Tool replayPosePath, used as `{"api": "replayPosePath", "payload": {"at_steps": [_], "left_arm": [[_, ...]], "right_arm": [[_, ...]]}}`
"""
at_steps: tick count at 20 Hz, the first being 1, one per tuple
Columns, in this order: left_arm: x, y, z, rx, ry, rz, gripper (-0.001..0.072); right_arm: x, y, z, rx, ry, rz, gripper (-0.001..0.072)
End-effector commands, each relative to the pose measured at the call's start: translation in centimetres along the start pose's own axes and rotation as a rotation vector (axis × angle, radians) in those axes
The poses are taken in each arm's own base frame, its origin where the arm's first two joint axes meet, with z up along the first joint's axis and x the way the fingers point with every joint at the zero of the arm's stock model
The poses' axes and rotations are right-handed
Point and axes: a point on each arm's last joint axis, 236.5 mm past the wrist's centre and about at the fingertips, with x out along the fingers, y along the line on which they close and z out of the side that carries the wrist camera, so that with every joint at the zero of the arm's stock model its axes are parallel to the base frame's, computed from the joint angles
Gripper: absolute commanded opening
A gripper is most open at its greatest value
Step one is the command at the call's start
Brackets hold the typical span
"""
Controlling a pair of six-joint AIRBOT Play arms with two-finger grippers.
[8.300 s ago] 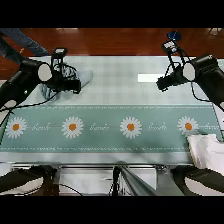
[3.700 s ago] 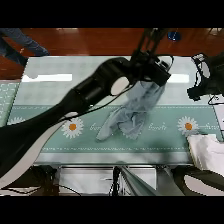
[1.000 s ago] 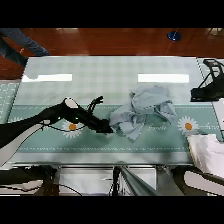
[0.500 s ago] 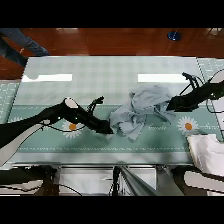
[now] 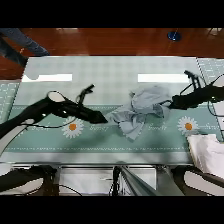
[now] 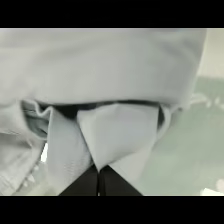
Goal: Fold the shirts.
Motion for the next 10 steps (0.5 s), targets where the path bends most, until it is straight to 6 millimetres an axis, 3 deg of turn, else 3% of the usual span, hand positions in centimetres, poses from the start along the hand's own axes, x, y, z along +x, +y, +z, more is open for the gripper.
{"api": "replayPosePath", "payload": {"at_steps": [1, 3, 5, 7, 10], "left_arm": [[-9.8, -3.2, 5.6, 0.134, -0.305, 0.044, 0.0019], [-18.1, -7.9, 8.3, 0.285, -0.537, 0.101, 0.0018], [-26.1, -14.4, 8.8, 0.468, -0.753, 0.175, 0.0018], [-32.5, -21.5, 7.1, 0.654, -0.933, 0.261, 0.0018], [-39.2, -28.5, 3.3, 0.883, -1.101, 0.549, 0.0019]], "right_arm": [[-9.2, 3.5, 4.6, -0.144, -0.299, -0.064, 0.0019], [-17.6, 6.8, 7.1, -0.228, -0.549, -0.120, 0.0019], [-25.8, 10.2, 7.7, -0.277, -0.768, -0.160, 0.0019], [-32.2, 13.0, 6.8, -0.301, -0.925, -0.186, 0.0019], [-38.7, 16.5, 4.5, -0.322, -1.090, -0.181, 0.0020]]}}
